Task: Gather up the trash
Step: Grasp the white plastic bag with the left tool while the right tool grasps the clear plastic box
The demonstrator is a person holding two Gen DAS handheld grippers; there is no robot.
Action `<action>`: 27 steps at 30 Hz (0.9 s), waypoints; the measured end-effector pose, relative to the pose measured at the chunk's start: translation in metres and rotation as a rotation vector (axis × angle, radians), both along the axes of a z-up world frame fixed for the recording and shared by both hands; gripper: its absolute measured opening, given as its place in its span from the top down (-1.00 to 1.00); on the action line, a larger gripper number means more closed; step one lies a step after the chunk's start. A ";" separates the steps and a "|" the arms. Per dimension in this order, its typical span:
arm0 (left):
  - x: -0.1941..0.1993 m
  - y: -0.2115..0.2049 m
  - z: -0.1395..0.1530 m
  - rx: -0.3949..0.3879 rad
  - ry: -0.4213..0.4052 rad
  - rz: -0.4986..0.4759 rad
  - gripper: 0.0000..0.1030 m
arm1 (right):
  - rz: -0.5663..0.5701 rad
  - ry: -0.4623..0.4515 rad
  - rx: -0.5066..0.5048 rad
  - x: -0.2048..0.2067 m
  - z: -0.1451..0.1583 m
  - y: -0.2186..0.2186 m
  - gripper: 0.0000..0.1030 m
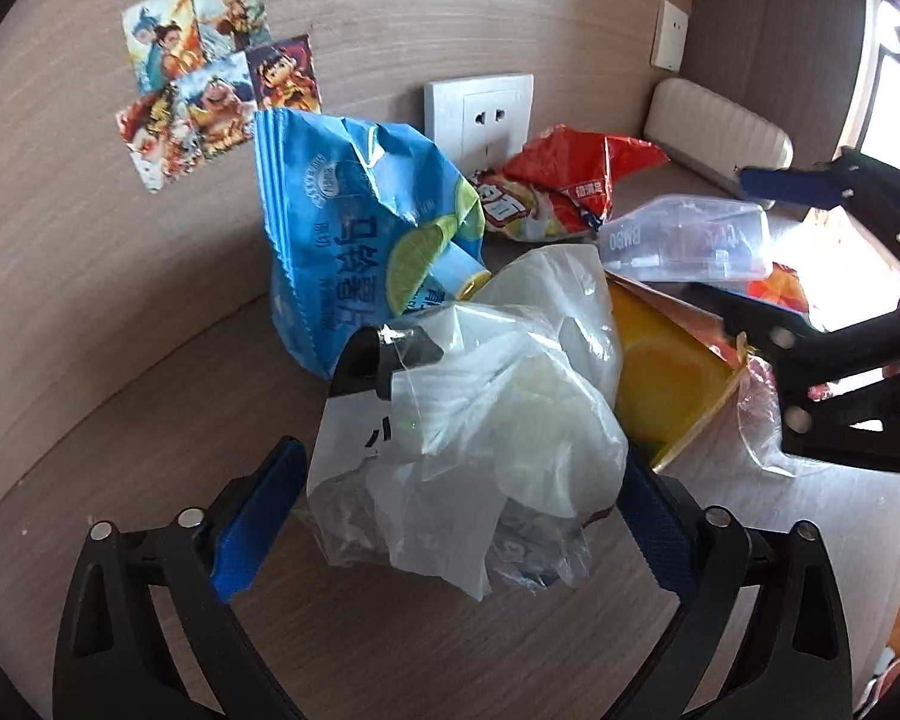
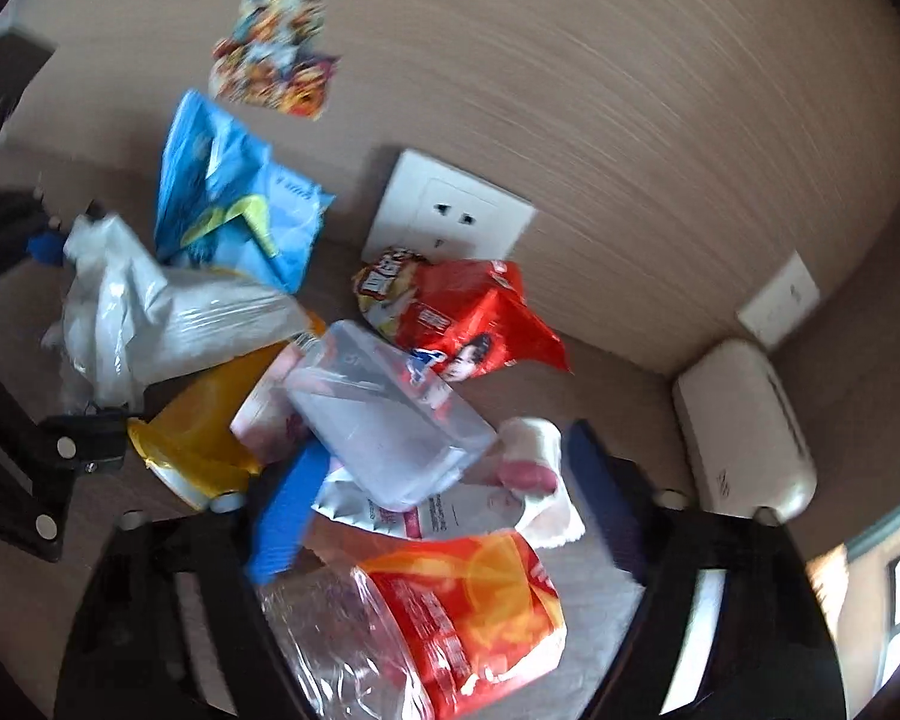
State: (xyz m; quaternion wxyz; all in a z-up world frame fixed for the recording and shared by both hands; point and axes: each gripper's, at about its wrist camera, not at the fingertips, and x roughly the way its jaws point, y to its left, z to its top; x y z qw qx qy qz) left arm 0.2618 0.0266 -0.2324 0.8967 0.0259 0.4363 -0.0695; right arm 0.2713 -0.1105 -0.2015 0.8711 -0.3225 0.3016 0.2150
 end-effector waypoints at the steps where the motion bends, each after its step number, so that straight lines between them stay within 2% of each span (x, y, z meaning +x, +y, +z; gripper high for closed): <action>1: 0.001 0.000 0.000 -0.016 -0.002 -0.006 -0.79 | 0.012 0.003 -0.008 0.001 -0.002 0.003 0.03; 4: 0.003 0.003 -0.001 -0.038 -0.007 -0.007 -0.58 | 0.026 -0.029 -0.049 -0.001 -0.008 0.009 0.10; 6: 0.000 0.007 0.004 -0.054 -0.027 -0.006 -0.27 | 0.015 -0.026 -0.027 0.000 -0.006 0.006 0.14; 8: -0.001 0.007 0.010 -0.053 -0.048 0.004 -0.06 | 0.004 -0.025 -0.018 -0.001 -0.004 0.004 0.20; 10: -0.001 0.006 0.015 -0.040 -0.058 0.001 -0.01 | -0.002 -0.028 0.007 -0.003 0.000 0.000 0.21; 18: -0.020 0.005 0.052 -0.040 -0.108 0.003 0.00 | -0.015 -0.053 0.094 -0.024 0.031 -0.016 0.27; 27: -0.045 -0.023 0.095 -0.048 -0.164 -0.059 0.00 | -0.087 -0.004 0.342 -0.056 0.091 -0.071 0.28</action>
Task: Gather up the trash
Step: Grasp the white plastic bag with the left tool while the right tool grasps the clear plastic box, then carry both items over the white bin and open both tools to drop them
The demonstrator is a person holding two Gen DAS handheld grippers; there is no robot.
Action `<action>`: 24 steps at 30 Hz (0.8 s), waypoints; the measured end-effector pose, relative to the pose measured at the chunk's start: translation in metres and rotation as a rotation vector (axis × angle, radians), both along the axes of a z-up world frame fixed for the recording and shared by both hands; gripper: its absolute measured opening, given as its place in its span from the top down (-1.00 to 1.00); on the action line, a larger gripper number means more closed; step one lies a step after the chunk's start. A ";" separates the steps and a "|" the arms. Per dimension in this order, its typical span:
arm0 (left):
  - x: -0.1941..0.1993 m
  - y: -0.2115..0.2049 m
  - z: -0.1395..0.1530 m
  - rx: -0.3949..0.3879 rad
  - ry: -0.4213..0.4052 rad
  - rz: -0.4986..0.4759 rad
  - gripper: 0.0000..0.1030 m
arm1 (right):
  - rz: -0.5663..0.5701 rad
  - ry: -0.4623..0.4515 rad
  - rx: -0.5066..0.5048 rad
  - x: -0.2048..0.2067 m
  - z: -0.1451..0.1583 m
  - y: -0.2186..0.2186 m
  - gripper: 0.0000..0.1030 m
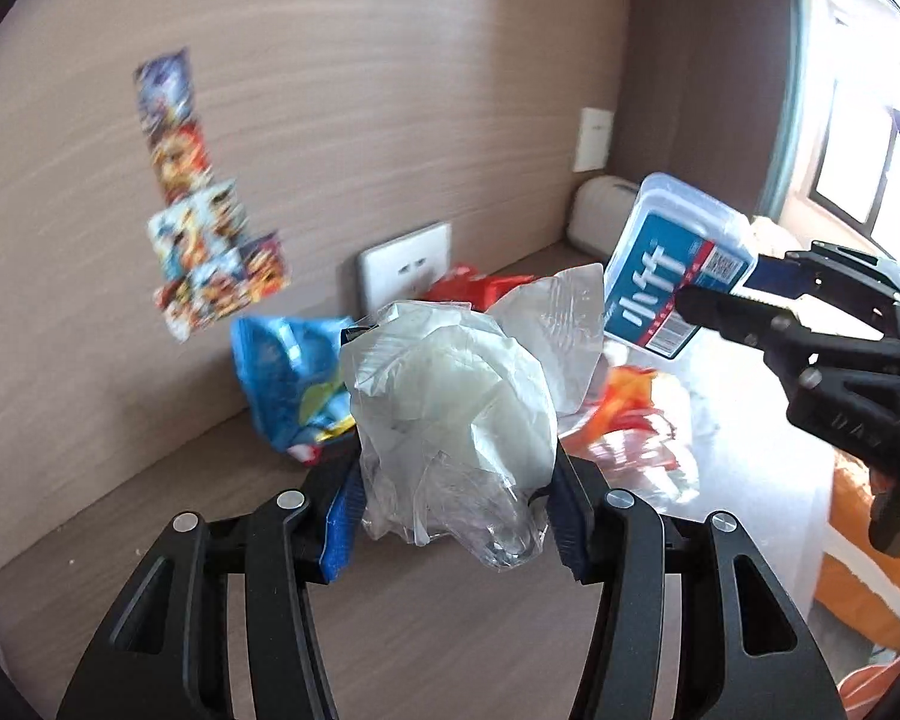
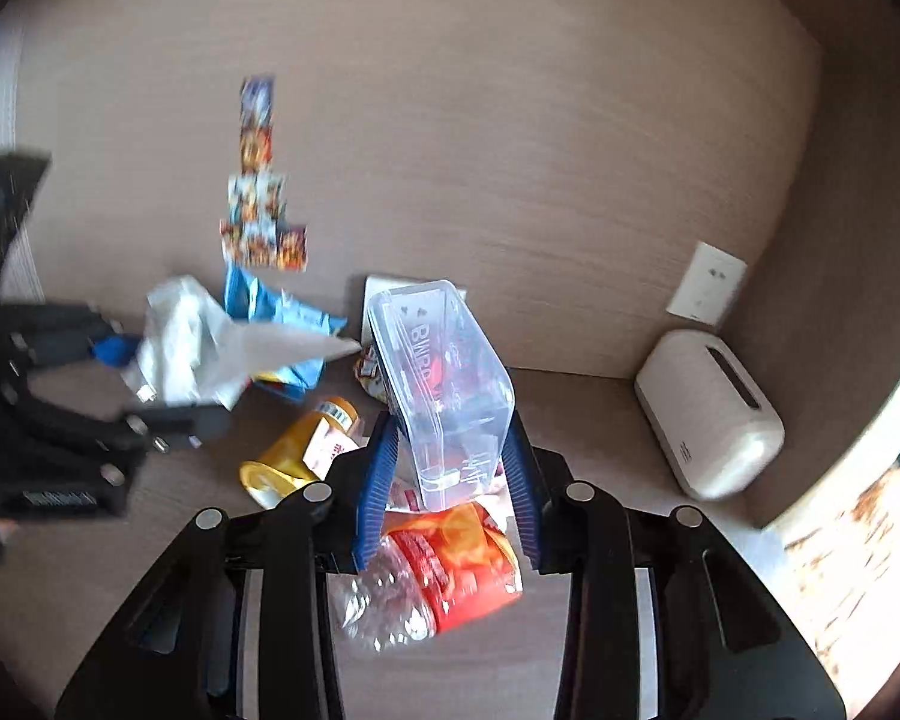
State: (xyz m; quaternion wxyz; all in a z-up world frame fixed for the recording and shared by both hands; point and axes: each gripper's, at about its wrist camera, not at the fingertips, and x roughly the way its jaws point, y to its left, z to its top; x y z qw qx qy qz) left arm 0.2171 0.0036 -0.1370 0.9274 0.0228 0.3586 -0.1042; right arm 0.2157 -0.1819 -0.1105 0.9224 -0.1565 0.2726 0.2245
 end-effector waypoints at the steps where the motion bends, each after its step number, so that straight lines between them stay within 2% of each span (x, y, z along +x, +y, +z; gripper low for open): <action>1: -0.002 -0.009 0.004 -0.002 -0.004 -0.021 0.00 | -0.009 0.001 0.013 -0.003 0.004 -0.006 0.28; 10: -0.016 -0.091 0.022 -0.022 -0.019 -0.184 0.00 | -0.152 -0.023 0.064 -0.051 0.034 -0.084 0.29; 18: -0.047 -0.188 0.007 -0.022 0.009 -0.372 0.00 | -0.343 -0.003 0.092 -0.112 0.041 -0.171 0.30; 24: -0.072 -0.259 -0.008 0.005 0.040 -0.495 0.00 | -0.504 0.028 0.118 -0.160 0.034 -0.238 0.30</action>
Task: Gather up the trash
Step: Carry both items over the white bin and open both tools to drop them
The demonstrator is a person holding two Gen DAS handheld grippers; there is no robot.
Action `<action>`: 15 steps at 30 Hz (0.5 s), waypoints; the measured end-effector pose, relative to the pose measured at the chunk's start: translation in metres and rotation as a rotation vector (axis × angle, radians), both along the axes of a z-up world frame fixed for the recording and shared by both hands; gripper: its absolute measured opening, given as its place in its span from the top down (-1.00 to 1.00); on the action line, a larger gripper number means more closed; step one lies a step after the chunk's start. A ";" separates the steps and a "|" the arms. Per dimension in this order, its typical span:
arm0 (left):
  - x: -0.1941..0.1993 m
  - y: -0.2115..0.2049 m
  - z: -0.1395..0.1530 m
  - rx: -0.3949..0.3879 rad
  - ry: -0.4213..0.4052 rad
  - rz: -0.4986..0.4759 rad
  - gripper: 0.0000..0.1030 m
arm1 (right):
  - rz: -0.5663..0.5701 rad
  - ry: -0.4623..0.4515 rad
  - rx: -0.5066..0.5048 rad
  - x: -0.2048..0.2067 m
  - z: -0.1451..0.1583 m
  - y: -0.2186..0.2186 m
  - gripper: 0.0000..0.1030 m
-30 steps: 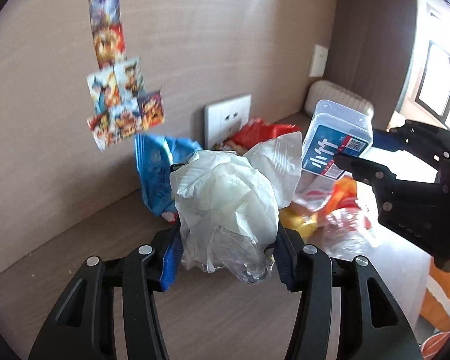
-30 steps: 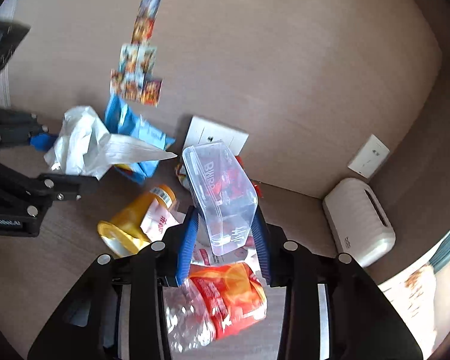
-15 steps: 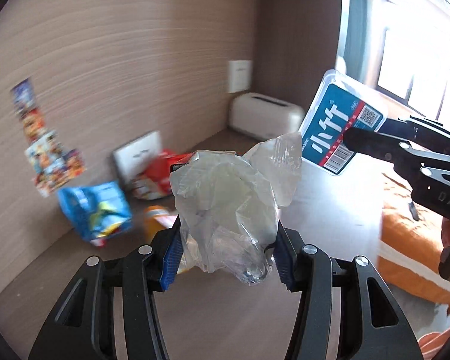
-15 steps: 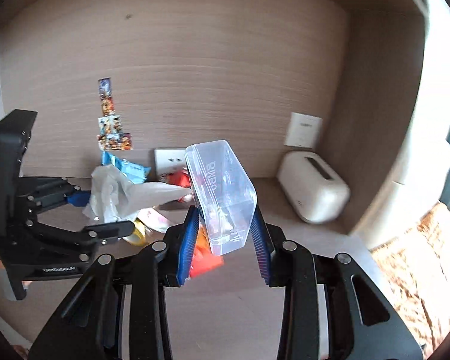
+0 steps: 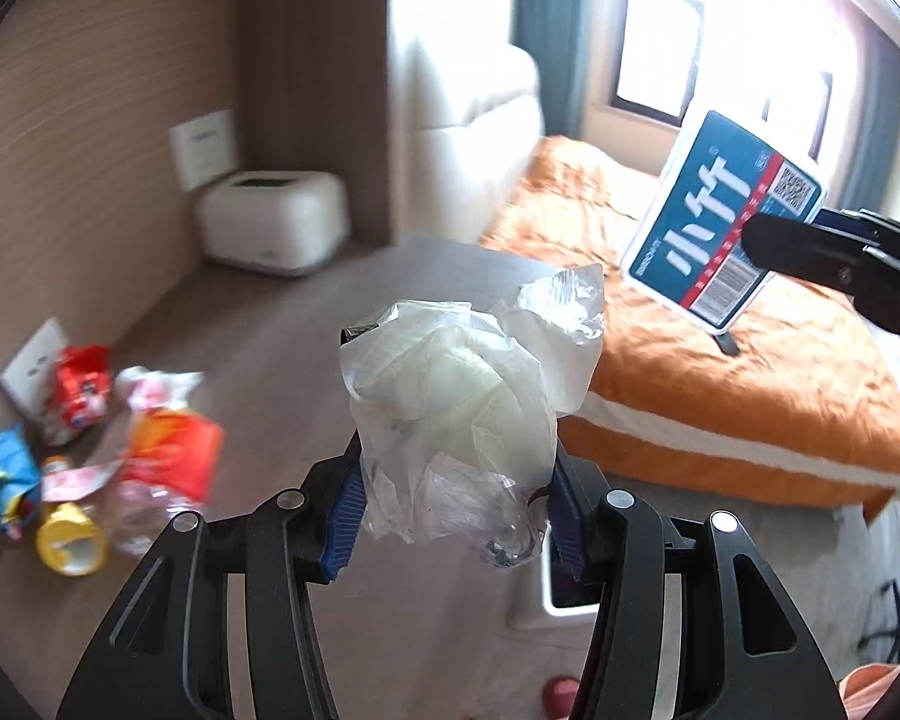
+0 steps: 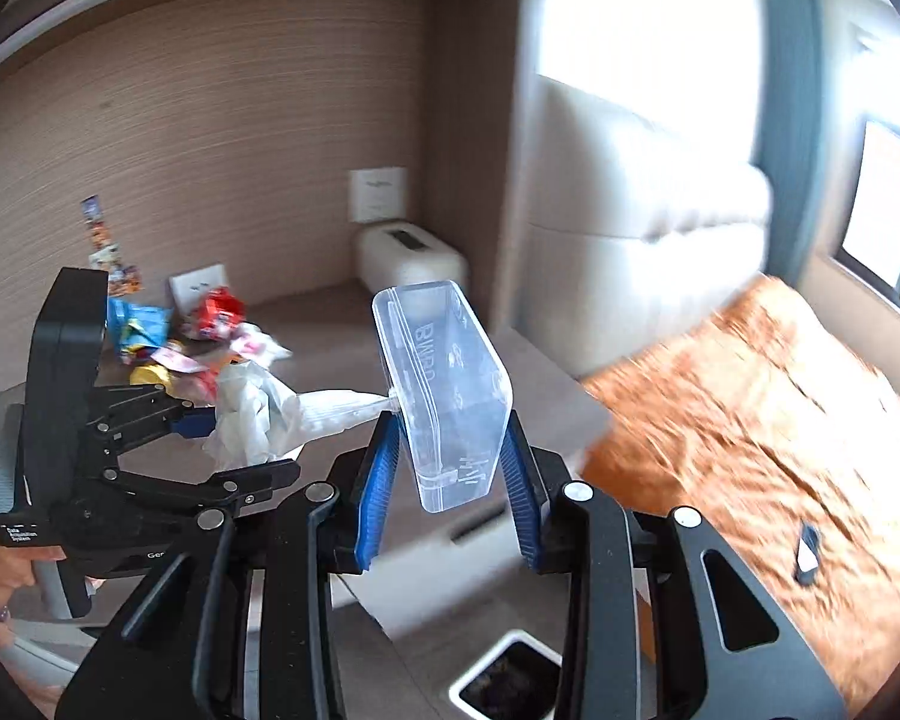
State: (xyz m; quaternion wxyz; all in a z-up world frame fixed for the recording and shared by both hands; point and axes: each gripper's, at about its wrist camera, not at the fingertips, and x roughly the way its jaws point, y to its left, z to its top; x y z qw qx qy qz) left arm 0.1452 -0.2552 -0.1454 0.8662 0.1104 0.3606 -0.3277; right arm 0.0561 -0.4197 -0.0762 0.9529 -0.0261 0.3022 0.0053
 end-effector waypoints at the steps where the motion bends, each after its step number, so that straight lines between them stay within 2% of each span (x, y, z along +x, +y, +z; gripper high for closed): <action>1: -0.005 -0.012 -0.003 0.006 0.005 -0.022 0.00 | -0.016 0.004 0.004 -0.005 -0.001 -0.007 0.30; 9: -0.037 -0.092 -0.030 0.079 0.034 -0.145 0.00 | -0.146 0.045 0.045 -0.047 -0.023 -0.070 0.30; 15: -0.051 -0.140 -0.064 0.135 0.082 -0.220 0.00 | -0.210 0.089 0.076 -0.063 -0.050 -0.108 0.30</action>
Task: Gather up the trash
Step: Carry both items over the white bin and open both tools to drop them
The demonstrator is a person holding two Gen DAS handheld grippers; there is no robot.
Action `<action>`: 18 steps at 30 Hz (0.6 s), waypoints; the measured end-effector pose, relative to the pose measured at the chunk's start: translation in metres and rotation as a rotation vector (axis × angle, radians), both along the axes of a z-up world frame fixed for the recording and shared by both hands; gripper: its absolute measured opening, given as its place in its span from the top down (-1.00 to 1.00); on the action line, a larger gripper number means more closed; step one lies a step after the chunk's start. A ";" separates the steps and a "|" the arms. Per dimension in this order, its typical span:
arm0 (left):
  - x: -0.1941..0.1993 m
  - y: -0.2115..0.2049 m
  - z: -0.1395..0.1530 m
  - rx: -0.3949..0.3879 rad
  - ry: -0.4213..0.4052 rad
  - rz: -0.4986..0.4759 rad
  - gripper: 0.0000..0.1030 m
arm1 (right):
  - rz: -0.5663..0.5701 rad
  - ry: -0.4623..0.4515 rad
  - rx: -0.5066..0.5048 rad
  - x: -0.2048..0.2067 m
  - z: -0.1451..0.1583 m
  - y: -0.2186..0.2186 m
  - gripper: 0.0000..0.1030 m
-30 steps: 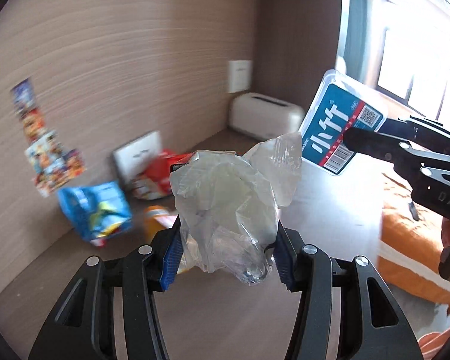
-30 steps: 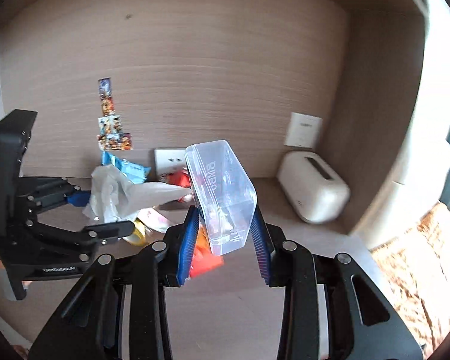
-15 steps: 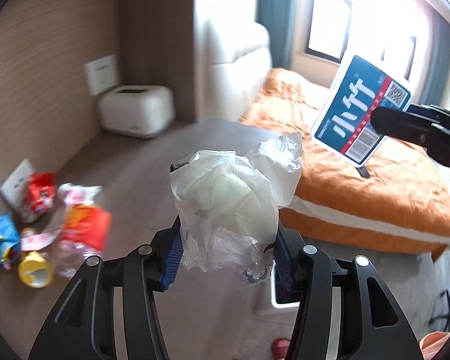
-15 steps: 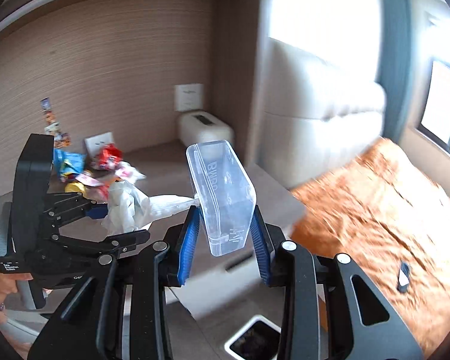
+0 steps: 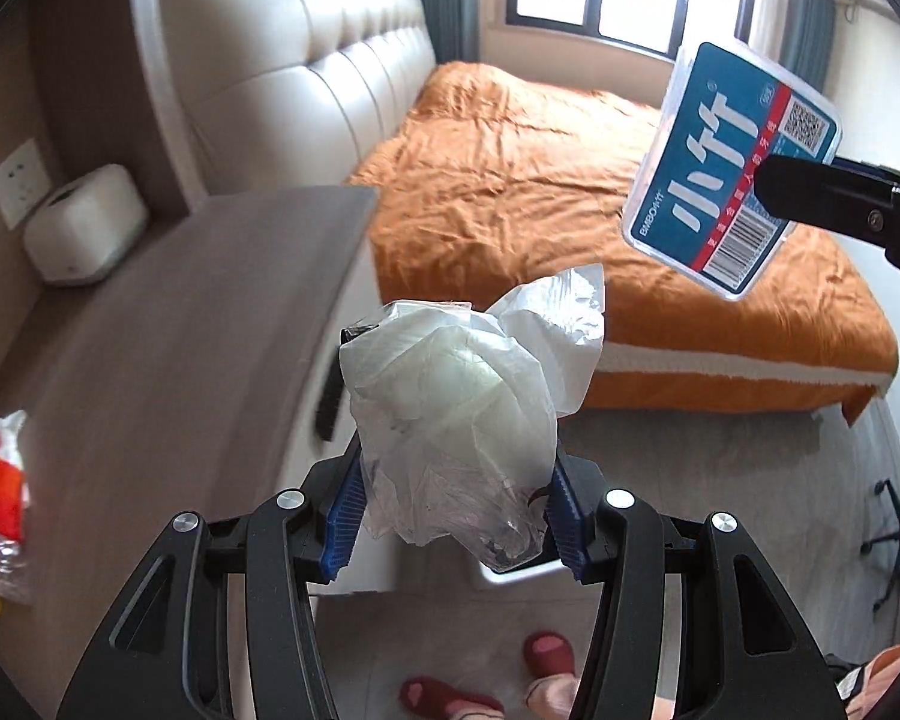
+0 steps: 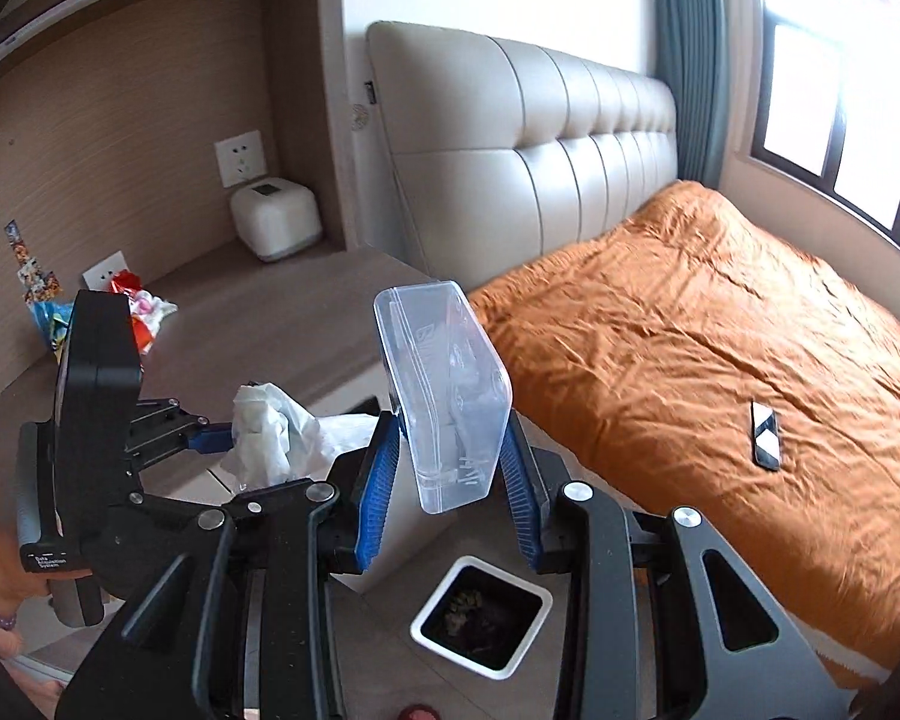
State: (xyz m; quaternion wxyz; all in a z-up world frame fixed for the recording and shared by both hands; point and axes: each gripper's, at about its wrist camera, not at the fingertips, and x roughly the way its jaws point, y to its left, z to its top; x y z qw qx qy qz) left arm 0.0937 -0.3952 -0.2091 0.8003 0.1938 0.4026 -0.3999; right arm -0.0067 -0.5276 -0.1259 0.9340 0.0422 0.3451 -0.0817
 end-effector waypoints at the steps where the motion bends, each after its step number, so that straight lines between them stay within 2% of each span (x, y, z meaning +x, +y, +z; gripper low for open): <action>1: -0.002 -0.008 -0.007 0.011 0.007 -0.013 0.00 | -0.009 0.007 0.007 -0.005 -0.006 -0.007 0.30; 5: -0.007 -0.037 -0.042 0.058 0.037 -0.058 0.00 | -0.036 0.042 0.045 -0.004 -0.032 -0.030 0.30; 8: -0.010 -0.058 -0.076 0.090 0.063 -0.086 0.00 | -0.053 0.083 0.072 -0.002 -0.066 -0.046 0.30; 12: -0.008 -0.084 -0.141 0.138 0.117 -0.120 0.00 | -0.074 0.147 0.110 0.004 -0.125 -0.065 0.30; 15: -0.009 -0.105 -0.204 0.189 0.147 -0.146 0.00 | -0.079 0.194 0.140 0.011 -0.175 -0.076 0.30; 18: -0.008 -0.117 -0.249 0.206 0.190 -0.164 -0.05 | -0.073 0.252 0.157 0.022 -0.235 -0.085 0.30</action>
